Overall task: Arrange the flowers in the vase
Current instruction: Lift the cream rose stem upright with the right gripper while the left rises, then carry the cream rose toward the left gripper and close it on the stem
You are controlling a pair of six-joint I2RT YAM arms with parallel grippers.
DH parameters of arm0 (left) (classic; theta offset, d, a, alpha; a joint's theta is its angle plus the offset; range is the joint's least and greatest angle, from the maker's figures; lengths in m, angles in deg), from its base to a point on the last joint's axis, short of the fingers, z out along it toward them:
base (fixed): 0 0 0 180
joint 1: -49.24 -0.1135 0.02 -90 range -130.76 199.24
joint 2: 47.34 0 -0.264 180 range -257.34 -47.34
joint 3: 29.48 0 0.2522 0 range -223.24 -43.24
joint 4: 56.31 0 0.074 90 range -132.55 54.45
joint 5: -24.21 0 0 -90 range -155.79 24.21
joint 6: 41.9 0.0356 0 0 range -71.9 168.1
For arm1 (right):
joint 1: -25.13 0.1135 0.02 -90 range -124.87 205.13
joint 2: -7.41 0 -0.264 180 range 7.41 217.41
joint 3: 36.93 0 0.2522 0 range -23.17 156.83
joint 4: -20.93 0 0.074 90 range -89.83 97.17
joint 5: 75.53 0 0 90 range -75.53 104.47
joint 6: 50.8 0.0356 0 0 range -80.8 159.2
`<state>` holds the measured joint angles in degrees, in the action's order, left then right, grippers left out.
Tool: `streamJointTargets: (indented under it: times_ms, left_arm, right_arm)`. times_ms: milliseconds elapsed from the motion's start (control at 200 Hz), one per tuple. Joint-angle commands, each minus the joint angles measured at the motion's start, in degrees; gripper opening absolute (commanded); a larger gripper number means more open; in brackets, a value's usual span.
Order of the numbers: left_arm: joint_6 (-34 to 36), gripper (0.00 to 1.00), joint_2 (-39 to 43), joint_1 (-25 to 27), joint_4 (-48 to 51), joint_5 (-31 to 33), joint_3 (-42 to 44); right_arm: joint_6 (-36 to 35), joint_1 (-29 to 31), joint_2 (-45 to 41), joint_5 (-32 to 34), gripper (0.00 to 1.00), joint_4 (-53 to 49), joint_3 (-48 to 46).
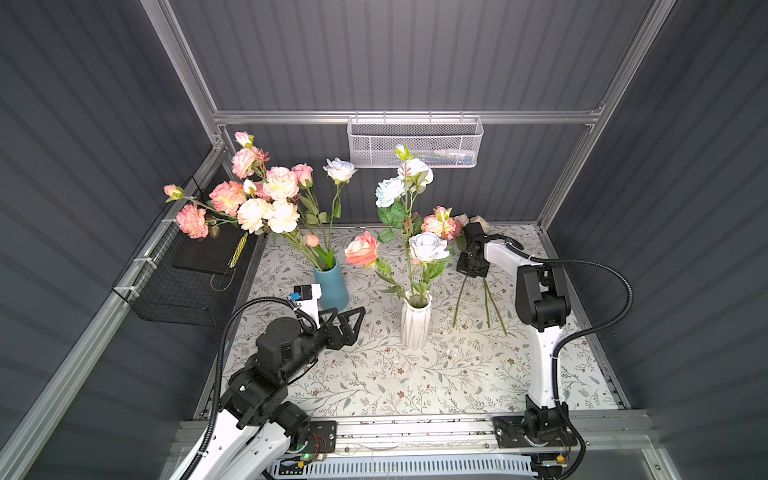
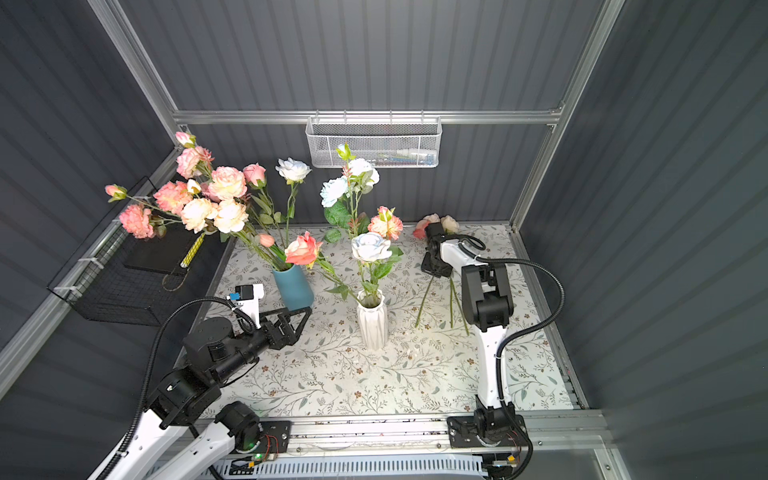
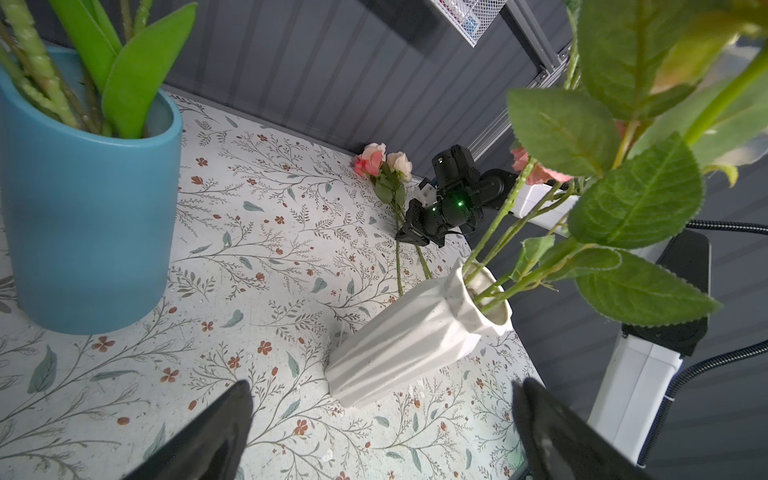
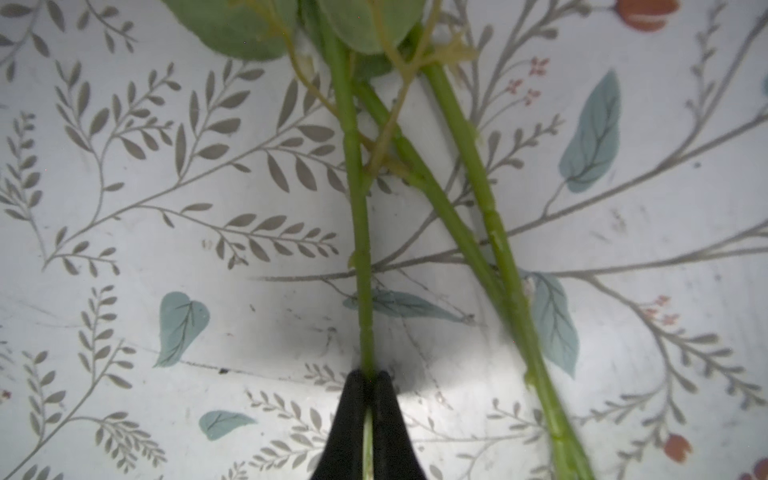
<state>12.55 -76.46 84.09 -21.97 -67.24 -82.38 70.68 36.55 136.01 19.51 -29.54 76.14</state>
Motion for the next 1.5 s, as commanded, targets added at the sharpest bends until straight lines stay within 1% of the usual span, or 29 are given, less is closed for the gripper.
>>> streamJointTargets:
  times_ms: [0,95,165,205,335,580,735,820,890,980,1091,1166,1236,1256,1306,1381,1491]
  left_arm:
    - [1.36,1.00,-0.25,0.10,-0.01,-0.30,-0.36]
    - [1.33,1.00,-0.43,0.06,0.06,-0.52,-0.64]
    - [1.33,1.00,-0.54,0.10,0.07,-0.48,-0.89]
    - [1.27,1.00,-0.50,0.07,0.01,-0.48,-1.09]
    - [1.16,1.00,-0.58,0.13,0.05,-0.57,-1.45]
    - [1.00,1.00,-0.79,0.08,-0.03,-1.34,-3.07]
    - [1.40,1.00,-0.90,0.12,0.77,-2.43,-5.57]
    - [1.72,1.00,-0.87,0.13,0.90,-3.88,-6.96]
    - [2.39,1.00,-1.06,0.05,0.62,-5.62,-8.22]
    - [3.48,1.00,-2.19,0.11,0.66,-8.09,-10.55]
    - [4.73,1.00,-3.88,0.03,0.32,-11.71,-13.69]
    - [5.22,1.00,-4.67,0.09,-0.56,-14.44,-15.58]
    - [5.58,1.00,-5.43,0.11,-2.26,-16.99,-16.98]
    - [5.61,1.00,-5.69,0.10,-2.64,-19.32,-17.38]
    - [5.84,1.00,-6.41,0.13,-3.45,-21.65,-18.60]
    - [6.05,0.99,-7.40,0.13,-4.21,-24.36,-20.58]
    - [6.50,0.95,-8.35,0.11,-5.72,-27.23,-22.28]
  right_arm:
    - [-0.97,-1.24,-3.59,-3.28,0.00,3.04,-3.68]
    - [-1.90,-2.00,-8.05,-8.05,0.00,8.60,-9.18]
    - [-2.75,-2.83,-12.02,-14.04,0.00,13.24,-13.09]
    - [-3.38,-3.05,-14.45,-15.56,0.00,14.10,-14.91]
    - [-4.81,-3.50,-23.34,-15.80,0.00,19.98,-22.26]
    - [-2.68,-3.59,-40.13,-16.11,0.00,28.86,-37.57]
    - [-0.74,-2.67,-54.26,-15.02,0.00,33.57,-48.40]
    - [-1.03,-1.39,-62.04,-14.71,0.00,33.90,-52.35]
    - [-2.59,0.89,-69.33,-13.95,0.00,32.73,-54.11]
    - [-5.61,5.46,-77.83,-11.66,0.00,30.75,-55.10]
    - [-8.02,11.48,-86.64,-9.76,0.00,29.16,-54.93]
    - [-8.71,15.44,-91.20,-9.95,0.00,29.24,-54.39]
    - [-9.52,19.01,-93.33,-10.47,0.00,29.00,-52.70]
    - [-9.72,20.13,-93.64,-10.71,0.00,28.89,-52.09]
    - [-10.26,23.13,-93.77,-11.01,0.00,28.73,-50.36]
    - [-11.27,28.05,-93.11,-11.41,0.00,28.45,-47.54]
    - [-13.20,36.19,-90.31,-10.65,0.00,28.10,-42.97]
